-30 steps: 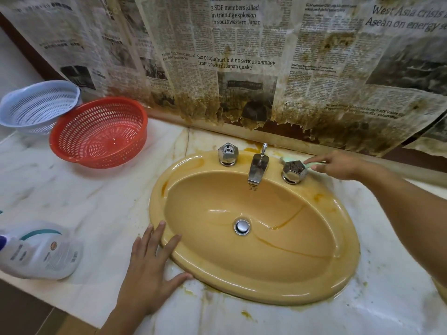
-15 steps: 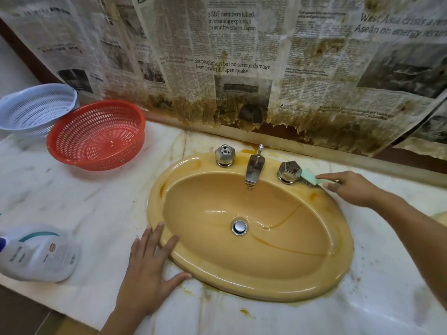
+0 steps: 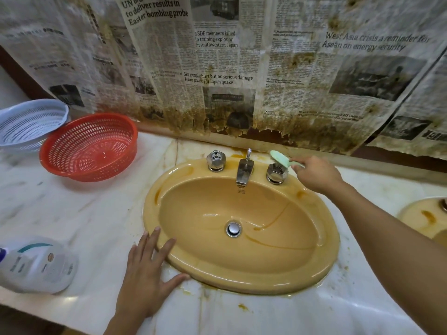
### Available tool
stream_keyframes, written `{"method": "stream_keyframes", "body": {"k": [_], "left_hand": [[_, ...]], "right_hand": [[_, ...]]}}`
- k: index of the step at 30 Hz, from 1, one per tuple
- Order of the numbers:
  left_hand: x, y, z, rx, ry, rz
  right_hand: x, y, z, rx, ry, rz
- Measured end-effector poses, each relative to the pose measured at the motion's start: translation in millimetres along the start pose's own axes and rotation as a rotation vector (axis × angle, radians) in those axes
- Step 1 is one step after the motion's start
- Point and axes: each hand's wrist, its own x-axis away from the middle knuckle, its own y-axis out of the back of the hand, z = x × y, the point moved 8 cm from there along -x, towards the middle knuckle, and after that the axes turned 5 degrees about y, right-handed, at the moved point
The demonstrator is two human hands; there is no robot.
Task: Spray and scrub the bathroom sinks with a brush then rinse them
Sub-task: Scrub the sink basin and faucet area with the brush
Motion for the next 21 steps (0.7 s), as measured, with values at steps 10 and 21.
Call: {"method": "stream_keyframes", "body": {"k": [10, 21], "left_hand": [[0.1, 1.7, 2.9, 0.032, -0.007, -0.018], [-0.9, 3.3, 2.8, 0.045, -0.014, -0.031]], "right_hand": [[1.5, 8.2, 3.4, 0.071, 0.023, 0.018], [3.1, 9.2, 11.3, 0.174, 0.073, 0.050]]}}
